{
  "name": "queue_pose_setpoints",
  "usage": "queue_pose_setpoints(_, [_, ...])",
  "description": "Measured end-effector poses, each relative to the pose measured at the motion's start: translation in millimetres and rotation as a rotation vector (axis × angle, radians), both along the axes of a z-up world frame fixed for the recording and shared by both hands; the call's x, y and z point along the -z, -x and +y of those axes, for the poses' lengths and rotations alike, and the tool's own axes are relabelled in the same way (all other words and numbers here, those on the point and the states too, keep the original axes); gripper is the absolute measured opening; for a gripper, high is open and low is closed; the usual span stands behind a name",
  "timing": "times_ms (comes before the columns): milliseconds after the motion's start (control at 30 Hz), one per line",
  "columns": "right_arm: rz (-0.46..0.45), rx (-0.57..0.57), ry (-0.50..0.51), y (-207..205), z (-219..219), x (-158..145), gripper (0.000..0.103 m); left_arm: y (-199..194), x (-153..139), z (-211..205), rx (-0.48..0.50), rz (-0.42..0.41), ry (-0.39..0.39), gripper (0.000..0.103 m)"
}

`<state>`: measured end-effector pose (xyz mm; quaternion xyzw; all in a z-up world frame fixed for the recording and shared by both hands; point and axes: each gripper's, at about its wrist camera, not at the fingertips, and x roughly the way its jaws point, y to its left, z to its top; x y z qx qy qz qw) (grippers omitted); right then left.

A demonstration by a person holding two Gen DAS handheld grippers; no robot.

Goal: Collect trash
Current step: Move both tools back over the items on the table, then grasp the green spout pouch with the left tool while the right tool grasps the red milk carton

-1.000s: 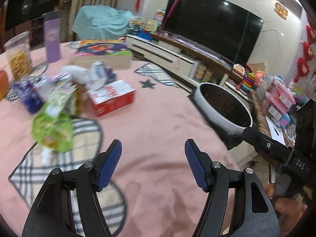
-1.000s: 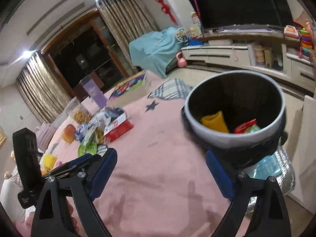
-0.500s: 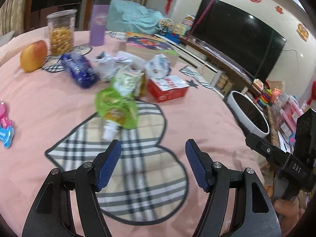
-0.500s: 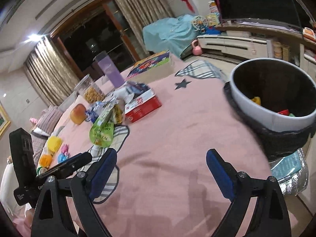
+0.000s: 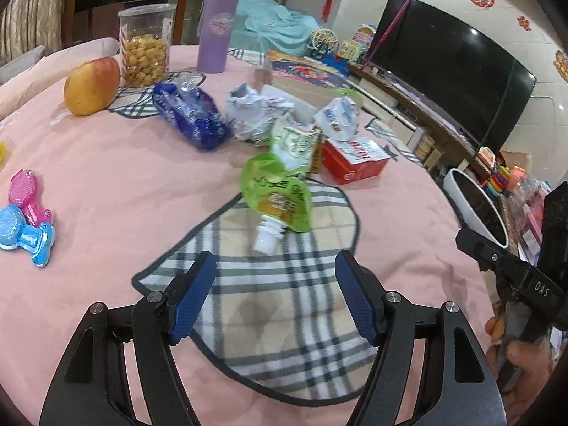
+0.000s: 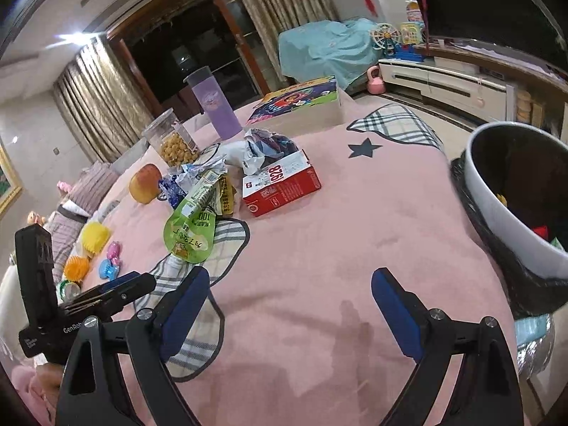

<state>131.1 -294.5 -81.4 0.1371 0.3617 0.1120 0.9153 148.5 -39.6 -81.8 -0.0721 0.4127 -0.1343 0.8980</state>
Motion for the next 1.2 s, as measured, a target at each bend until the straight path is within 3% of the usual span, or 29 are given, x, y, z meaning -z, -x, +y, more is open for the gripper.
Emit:
queue_pose_setpoints(467, [0.018, -0.091, 0.066, -51.4, 12.4, -1.4, 0.095, -45.3, -4.9, -3.3, 0.034, 0.019, -0.055, 0.077])
queue_pose_setpoints(767, [0.019, -0.212, 0.193, -97.4, 41.1, 4.9, 0.098, -74.0, 6.5, -14.6, 0.106, 0.061, -0.104, 0.082])
queue_pose_setpoints(1033, [0.052, -0.253, 0.226, -130.1, 49.4, 19.0, 0.099, -88.1, 11.5, -11.0, 0.142, 0.086, -0.062, 0.082])
queue_pose_setpoints(1200, [0.085, -0.249, 0.222, -142.2, 48.6, 28.3, 0.097, -94.8, 11.9, -13.3, 0.136, 0.083, -0.081, 0.082])
